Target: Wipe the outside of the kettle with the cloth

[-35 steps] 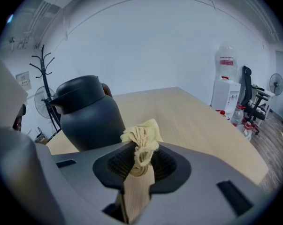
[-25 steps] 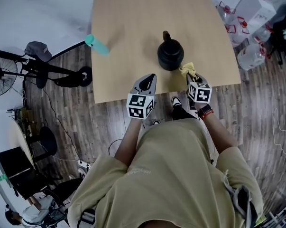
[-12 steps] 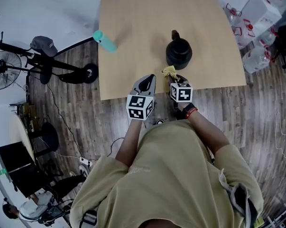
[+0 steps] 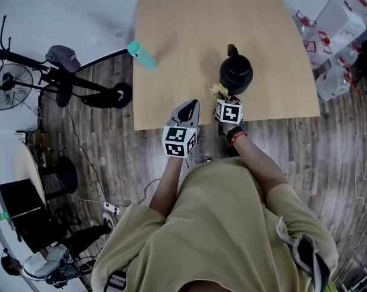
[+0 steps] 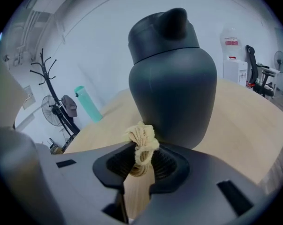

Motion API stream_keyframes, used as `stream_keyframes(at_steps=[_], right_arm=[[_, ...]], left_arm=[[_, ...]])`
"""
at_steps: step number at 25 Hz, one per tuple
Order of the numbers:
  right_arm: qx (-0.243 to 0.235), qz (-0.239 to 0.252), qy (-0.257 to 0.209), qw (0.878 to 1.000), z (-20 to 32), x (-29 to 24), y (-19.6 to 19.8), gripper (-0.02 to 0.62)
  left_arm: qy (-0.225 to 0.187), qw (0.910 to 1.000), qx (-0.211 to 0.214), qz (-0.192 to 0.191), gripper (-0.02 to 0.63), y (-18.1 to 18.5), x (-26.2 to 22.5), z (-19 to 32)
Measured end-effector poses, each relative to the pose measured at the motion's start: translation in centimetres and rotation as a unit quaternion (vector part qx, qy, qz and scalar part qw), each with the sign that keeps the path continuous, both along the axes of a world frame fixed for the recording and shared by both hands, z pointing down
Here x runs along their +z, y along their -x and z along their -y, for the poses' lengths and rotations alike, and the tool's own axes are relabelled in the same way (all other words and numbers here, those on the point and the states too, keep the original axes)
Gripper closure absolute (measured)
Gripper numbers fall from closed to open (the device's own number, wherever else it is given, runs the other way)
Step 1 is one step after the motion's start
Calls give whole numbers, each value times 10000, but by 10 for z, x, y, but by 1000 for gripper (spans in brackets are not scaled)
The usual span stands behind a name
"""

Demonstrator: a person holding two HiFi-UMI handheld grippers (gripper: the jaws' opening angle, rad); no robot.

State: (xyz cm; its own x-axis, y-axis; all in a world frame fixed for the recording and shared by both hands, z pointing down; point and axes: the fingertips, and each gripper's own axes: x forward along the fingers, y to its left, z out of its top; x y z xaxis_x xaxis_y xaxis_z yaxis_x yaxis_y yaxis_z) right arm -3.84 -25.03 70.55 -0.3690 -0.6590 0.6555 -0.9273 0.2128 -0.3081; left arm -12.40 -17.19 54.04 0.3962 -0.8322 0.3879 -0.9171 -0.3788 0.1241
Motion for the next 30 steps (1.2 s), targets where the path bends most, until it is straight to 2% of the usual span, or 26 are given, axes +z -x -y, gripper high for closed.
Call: stream_keyframes(at_steps=[14,30], right_arm=[[-94,-40,70,9999,-10,5,-31,488],[124,-545,136,9983,-12,9,-110,488]], left_arm=[[-58,9997,227,-78,581,-22,3,9],[-36,9991,414,-105,581,-51,7,14]])
